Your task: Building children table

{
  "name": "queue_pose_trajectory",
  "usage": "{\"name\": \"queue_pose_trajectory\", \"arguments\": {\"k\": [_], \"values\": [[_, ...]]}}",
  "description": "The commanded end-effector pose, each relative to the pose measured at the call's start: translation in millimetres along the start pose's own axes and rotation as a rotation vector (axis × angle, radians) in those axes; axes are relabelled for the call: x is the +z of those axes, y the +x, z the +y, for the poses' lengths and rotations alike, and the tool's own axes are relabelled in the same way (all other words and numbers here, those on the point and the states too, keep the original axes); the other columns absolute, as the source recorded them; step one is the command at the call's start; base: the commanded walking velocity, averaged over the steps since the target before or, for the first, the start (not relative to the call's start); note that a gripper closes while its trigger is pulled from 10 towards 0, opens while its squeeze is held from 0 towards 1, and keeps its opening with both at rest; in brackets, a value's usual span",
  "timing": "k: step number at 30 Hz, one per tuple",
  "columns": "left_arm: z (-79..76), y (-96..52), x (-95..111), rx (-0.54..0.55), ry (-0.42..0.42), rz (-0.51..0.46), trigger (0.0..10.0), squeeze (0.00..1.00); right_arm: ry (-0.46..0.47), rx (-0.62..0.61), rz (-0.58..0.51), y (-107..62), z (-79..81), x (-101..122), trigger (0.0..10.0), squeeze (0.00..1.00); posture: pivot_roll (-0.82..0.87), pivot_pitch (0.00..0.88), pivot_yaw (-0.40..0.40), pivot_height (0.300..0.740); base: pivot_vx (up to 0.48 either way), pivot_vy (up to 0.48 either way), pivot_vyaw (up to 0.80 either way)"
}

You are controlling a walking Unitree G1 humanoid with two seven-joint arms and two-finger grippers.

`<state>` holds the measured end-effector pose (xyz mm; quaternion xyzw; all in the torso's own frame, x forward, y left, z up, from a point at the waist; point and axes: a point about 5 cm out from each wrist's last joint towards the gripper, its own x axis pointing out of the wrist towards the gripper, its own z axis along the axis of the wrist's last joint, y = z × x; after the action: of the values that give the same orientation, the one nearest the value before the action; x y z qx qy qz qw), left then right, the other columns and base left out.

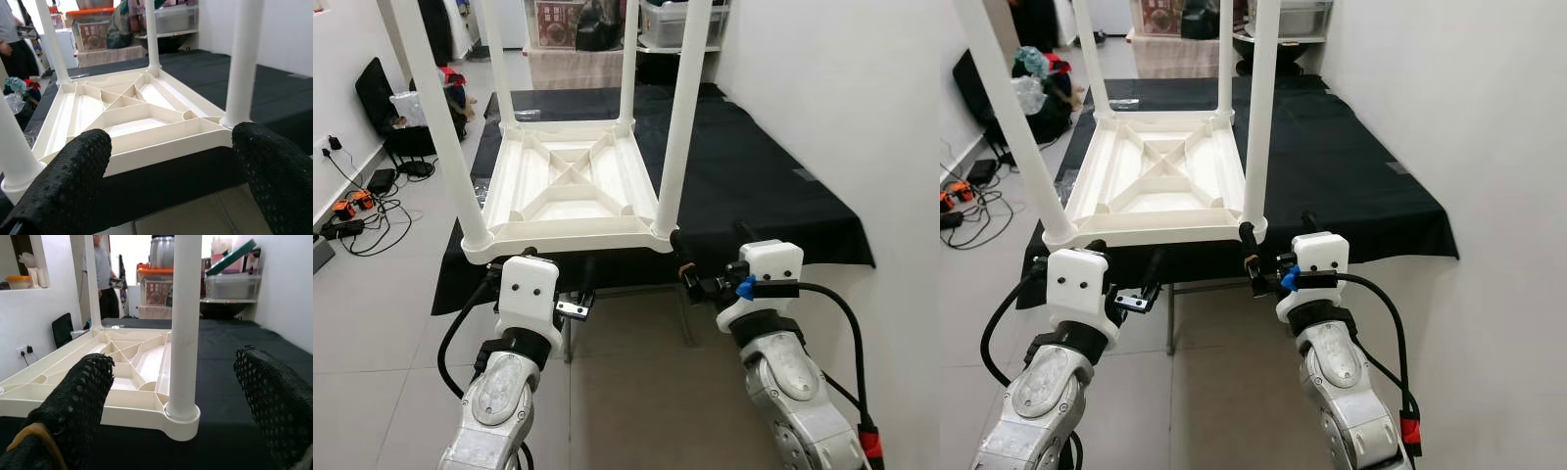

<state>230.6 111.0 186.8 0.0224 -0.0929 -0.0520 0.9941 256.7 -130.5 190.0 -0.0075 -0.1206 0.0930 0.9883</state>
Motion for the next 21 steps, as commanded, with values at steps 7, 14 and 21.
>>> {"name": "queue_pose_trajectory", "arguments": {"k": [7, 14, 21], "values": [[3.1, 0.1, 2.9, 0.031, 0.01, -0.002, 10.0, 0.0, -0.005, -0.002, 0.015, 1.5, -1.6, 4.0, 10.0, 0.0, 0.01, 0.031, -0.022, 0.74, 0.194, 0.0, 0.0], [4.1, 1.3, 2.2, 0.039, 0.009, 0.006, 10.0, 0.0, -0.03, -0.037, 0.021, 4.7, -8.7, 4.7, 10.0, 0.0, 0.01, 0.035, -0.021, 0.74, 0.0, 0.0, 0.0], [4.4, 1.7, 2.3, 0.044, 0.008, 0.006, 10.0, 0.0, -0.031, -0.044, 0.032, 5.0, -9.8, 4.5, 10.0, 0.0, 0.01, 0.035, -0.021, 0.74, 0.0, 0.0, 0.0]]}}
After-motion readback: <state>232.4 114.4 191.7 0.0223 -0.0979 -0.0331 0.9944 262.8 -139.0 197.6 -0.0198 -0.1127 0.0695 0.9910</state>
